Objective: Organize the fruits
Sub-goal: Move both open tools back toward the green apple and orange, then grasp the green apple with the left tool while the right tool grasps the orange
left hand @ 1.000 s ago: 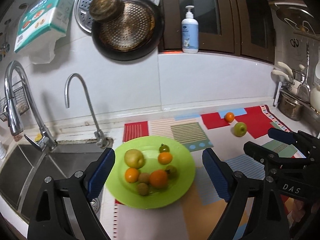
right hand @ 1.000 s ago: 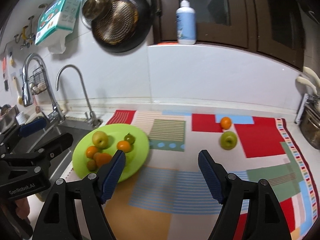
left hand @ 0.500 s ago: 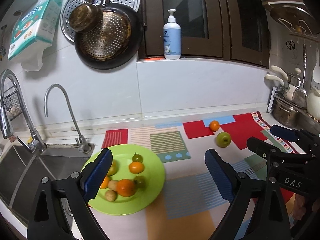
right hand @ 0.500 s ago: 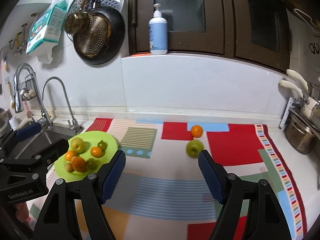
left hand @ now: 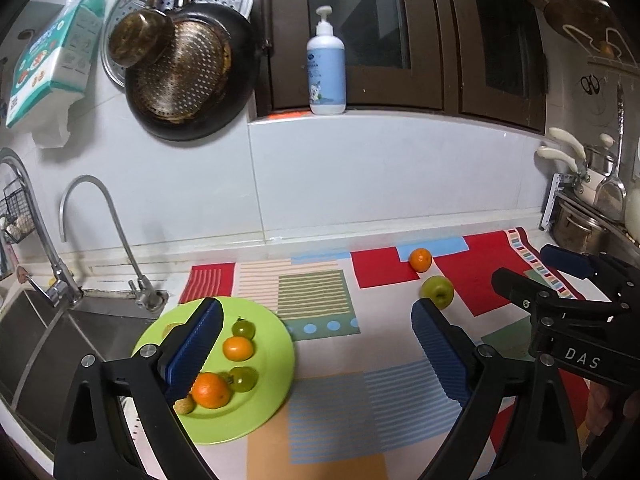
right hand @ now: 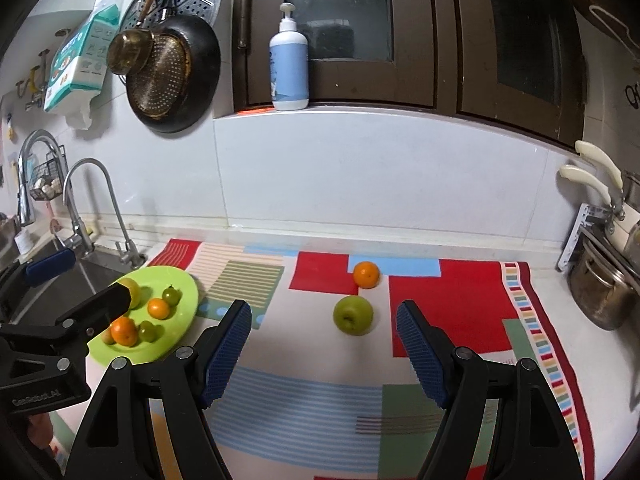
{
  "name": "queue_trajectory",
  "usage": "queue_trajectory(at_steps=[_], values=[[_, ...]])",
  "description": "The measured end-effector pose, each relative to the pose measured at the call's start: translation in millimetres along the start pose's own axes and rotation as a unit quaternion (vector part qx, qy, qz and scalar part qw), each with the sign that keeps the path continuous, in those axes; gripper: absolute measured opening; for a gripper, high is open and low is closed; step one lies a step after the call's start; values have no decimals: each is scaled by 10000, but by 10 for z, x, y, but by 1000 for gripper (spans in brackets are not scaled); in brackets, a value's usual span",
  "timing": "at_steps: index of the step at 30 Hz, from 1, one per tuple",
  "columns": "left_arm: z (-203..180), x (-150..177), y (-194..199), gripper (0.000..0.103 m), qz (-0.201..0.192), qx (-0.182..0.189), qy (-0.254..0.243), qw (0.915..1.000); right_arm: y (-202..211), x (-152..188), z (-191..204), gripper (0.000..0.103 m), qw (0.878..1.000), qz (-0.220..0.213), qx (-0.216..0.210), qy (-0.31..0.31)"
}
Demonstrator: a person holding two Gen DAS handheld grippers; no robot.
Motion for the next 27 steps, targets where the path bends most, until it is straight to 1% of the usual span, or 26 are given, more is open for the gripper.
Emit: queue_trajectory(at_steps=[15, 21, 27], values=[[-483, 45, -599, 96, 283, 265, -201, 9990, -415, 72, -464, 76, 9998, 174, 14, -49], [-722, 114, -835, 96, 448, 539, -196, 9973, -580, 142, -646, 76, 9996, 282, 38, -6], [-989, 238, -1131, 96, 661, 840, -295, 9938, -740, 260, -869, 76, 9989, 435, 169, -42]])
Point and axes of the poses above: each gripper's, at about its wrist camera, not at the fingertips, and y roughly against the way its jaws point, z to its left, x to its underside, the point moved 3 cm from there along -y, roughly the way its jaws point, and after that the axes turned 12 degrees about -z, right-handed, at the moved point
